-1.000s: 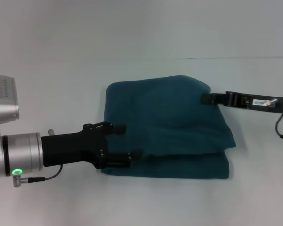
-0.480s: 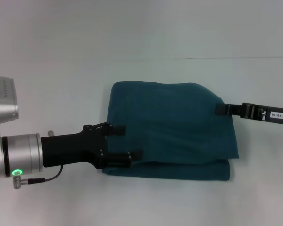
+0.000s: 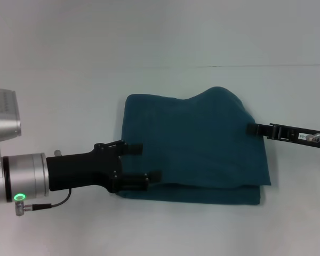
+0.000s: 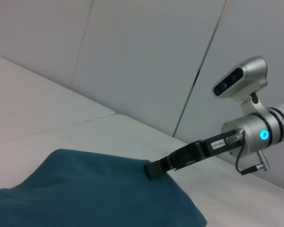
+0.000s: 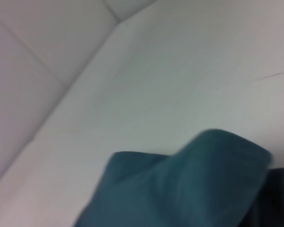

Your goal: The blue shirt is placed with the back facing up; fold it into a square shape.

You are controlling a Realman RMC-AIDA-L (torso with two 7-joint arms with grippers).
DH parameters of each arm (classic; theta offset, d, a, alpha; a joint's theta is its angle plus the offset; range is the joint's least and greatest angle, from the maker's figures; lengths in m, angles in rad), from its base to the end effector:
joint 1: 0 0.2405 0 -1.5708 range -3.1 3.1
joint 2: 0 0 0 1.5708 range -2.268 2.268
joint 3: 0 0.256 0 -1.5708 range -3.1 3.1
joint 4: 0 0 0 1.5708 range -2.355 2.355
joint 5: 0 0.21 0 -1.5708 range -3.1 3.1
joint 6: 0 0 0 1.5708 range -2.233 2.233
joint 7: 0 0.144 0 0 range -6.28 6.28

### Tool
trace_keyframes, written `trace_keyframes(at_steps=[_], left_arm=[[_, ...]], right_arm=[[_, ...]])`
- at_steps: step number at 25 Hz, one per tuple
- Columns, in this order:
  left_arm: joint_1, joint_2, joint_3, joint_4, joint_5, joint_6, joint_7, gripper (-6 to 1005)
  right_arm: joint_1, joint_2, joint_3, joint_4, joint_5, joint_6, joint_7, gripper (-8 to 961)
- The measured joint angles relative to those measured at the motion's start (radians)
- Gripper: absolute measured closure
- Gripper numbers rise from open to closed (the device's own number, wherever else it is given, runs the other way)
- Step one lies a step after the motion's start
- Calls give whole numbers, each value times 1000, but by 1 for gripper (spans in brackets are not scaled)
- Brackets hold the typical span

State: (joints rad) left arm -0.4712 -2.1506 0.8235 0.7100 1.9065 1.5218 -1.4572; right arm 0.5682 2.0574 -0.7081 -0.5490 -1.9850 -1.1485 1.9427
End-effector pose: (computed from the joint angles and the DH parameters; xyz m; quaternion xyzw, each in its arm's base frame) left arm -0.2459 0.3158 -0.0302 -0.9277 -0.2441 -0.2641 0.1006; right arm 0.2975 0.3718 -0.0046 -0.7935 0.5198 0.2330 0.2141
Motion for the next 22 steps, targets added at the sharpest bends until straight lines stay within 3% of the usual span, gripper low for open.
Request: trace_keyframes(at_steps=[4,7,17,22], left_arm=[[-2,0,-5,0,0,0,2,50],[-3,0,-6,0,0,-1,4,50],[-8,0,-7,0,0,-11,4,50],[-9,-2,-8,0,0,-14,5,49]], right_arm=[[5,-1,-5,8,0,71,-7,807],[10,-17,-4,8,0,109,33,704],[59,-111,-35,28,0,83,270,466],[93,-112,-42,76,0,62,299,317]])
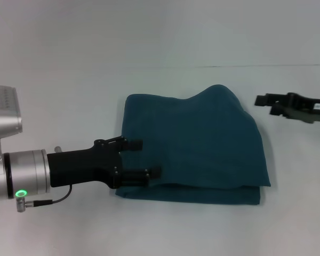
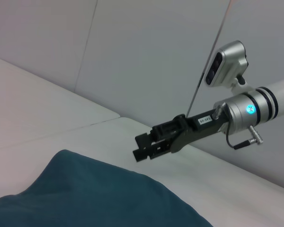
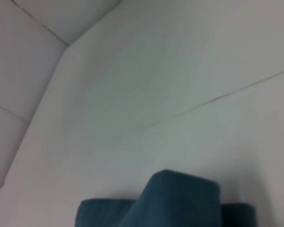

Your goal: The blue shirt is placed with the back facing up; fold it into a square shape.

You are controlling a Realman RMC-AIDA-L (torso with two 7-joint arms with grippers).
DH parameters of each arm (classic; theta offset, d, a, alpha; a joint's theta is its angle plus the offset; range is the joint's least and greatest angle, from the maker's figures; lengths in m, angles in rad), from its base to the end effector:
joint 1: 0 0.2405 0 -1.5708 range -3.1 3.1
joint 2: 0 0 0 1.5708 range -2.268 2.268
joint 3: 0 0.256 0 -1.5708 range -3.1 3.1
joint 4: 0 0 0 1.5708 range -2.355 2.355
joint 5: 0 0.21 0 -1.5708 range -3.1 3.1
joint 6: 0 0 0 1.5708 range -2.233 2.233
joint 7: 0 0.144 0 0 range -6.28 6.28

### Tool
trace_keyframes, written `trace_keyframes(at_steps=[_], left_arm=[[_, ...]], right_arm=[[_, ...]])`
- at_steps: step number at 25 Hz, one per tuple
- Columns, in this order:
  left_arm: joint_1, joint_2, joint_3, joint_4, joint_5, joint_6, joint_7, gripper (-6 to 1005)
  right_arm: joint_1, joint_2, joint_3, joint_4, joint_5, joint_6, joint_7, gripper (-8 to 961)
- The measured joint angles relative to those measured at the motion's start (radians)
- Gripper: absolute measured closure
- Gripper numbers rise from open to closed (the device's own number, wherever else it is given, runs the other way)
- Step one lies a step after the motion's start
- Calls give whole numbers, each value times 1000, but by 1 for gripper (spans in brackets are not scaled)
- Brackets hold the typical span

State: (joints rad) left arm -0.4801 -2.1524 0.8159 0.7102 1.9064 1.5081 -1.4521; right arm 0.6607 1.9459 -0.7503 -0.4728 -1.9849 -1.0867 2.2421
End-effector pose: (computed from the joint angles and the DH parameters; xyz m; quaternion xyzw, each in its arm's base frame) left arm -0.2443 0.3198 -0.0297 -0.9275 -0.2409 -0.2644 0.1086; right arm 0.2944 0.4064 0.0286 -0.7289 0.6060 0.2338 0.2166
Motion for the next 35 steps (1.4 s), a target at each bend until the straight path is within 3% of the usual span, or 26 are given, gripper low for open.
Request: trace_keyframes(at_steps=[2,8,16,26,35], left_arm=[[0,-1,0,0,0,-1,1,49],[-1,-4,0,0,-1,-22,4,49],[-2,-7,0,-2,-1,-36,11,49],[-1,-7,0,-9,-1,-38,13,49],[1,-7,0,-14,-1,-40,13,49]], right_arm=[[16,8,-8,25,0,12,-5,247],[35,34,-36,48,0,64,-10,250],[36,48,-37,49,3,67,-10,254],[24,93,-12,42,50,129,-129,436],[19,122,-20,49,54,199,-208,800]])
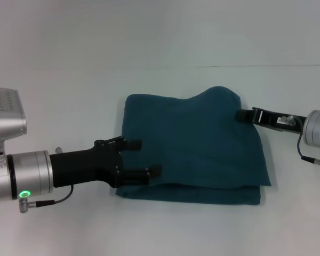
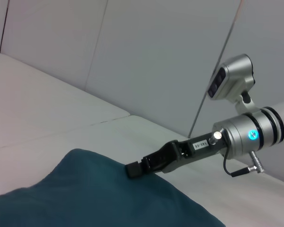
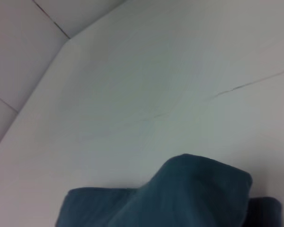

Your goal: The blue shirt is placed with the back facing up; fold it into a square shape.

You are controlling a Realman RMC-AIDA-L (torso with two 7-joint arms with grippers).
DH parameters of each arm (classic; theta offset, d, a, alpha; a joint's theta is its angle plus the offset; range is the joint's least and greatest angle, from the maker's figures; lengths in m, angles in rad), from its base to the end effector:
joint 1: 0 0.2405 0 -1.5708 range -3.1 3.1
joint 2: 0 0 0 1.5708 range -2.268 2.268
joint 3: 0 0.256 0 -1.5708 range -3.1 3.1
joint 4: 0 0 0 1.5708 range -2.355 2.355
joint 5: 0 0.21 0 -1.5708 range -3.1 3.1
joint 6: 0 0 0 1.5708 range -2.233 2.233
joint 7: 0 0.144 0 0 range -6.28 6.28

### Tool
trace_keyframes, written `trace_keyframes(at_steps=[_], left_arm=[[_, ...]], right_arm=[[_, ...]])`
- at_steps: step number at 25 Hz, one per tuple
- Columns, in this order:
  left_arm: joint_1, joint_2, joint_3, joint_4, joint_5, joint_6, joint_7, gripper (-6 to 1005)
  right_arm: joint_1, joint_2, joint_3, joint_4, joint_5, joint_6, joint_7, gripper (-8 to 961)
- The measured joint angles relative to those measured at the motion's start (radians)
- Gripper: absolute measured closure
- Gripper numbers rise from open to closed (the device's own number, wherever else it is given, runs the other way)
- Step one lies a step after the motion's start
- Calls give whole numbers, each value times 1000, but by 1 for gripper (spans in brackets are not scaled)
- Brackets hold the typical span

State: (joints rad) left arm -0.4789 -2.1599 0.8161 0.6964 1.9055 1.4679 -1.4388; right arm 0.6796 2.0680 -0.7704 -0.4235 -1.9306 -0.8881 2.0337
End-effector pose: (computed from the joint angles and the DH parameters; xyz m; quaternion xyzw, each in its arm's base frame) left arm -0.2474 0.3216 -0.0347 -0.9253 -0.2471 -0.2604 0.1221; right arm 0.2843 0.4048 -0.0288 -0.7491 0.5672 0.2259 0.2569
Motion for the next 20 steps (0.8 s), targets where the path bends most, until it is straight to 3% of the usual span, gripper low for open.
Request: trace_keyframes(at_steps=[2,8,10,20], left_arm=[[1,0,0,0,0,-4,0,50],[1,0,0,-1,0,-9,0,50],[0,-1,0,-2,0,-9,0,50],[0,-2,0,-2,0,-23,-6,50]], right_arm=[[-8,1,1,1,-1,11,0,889],[-33,1,21,-25,9,18,-9,896],[-35,-1,24,-45,12,6,-17,782],[-34,7,26,-148,26,-68,-65,555]])
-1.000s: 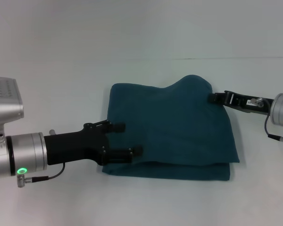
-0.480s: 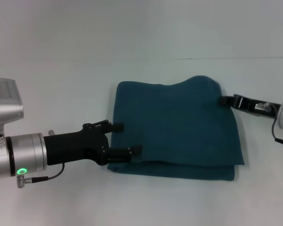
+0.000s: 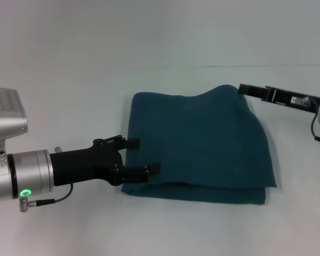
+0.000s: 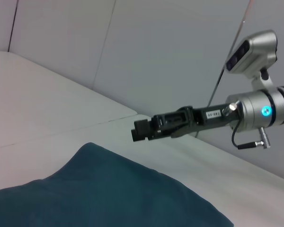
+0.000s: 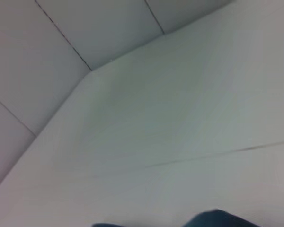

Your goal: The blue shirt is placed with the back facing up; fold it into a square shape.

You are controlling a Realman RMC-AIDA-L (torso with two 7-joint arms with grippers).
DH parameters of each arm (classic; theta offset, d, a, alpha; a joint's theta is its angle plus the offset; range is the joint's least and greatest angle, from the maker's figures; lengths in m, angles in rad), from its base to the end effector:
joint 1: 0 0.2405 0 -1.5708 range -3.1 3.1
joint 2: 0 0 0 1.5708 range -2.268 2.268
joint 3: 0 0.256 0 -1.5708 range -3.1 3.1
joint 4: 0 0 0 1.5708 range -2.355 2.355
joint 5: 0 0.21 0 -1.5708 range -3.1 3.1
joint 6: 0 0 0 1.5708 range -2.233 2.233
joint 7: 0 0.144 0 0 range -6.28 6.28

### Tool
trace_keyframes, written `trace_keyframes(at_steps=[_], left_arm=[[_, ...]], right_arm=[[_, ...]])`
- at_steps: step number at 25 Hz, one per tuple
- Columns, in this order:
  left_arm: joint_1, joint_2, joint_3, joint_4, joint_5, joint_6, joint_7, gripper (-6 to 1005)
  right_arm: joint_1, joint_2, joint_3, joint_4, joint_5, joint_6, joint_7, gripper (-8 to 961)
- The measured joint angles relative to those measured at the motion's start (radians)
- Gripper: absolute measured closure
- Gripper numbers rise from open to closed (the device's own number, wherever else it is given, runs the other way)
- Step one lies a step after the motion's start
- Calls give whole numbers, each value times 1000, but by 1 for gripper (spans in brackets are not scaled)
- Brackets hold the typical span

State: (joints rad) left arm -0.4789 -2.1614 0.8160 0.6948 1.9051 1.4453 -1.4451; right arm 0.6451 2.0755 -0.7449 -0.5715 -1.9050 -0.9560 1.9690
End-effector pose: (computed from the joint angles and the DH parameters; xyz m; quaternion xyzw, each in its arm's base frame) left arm -0.2491 0.3238 -0.0354 -0.9231 -0.2539 -0.2575 0.1304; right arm 0.2722 0.4140 0.0026 -0.7728 0.5061 0.2583 0.2826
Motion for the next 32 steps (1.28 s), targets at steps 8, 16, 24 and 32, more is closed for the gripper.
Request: trace_keyframes(at_steps=[8,16,24,32], left_arm=[[-1,0,-3,-13,-8,-2,-1,49],[-4,-1,-3,-27,-15,-28,-1,49],[-6,-2,-3,-45,-24,-37,2,50],[-6,-2,-3,-51,-25,-48,3,50]], right_arm=[[42,-11,-35,9,-2,-26,-6,274],[103,15,-155,115,-2,159,-92,425],[154,22,-230,194,1,311,-133,745],[162,26,-288,201,22,366,-157,944]])
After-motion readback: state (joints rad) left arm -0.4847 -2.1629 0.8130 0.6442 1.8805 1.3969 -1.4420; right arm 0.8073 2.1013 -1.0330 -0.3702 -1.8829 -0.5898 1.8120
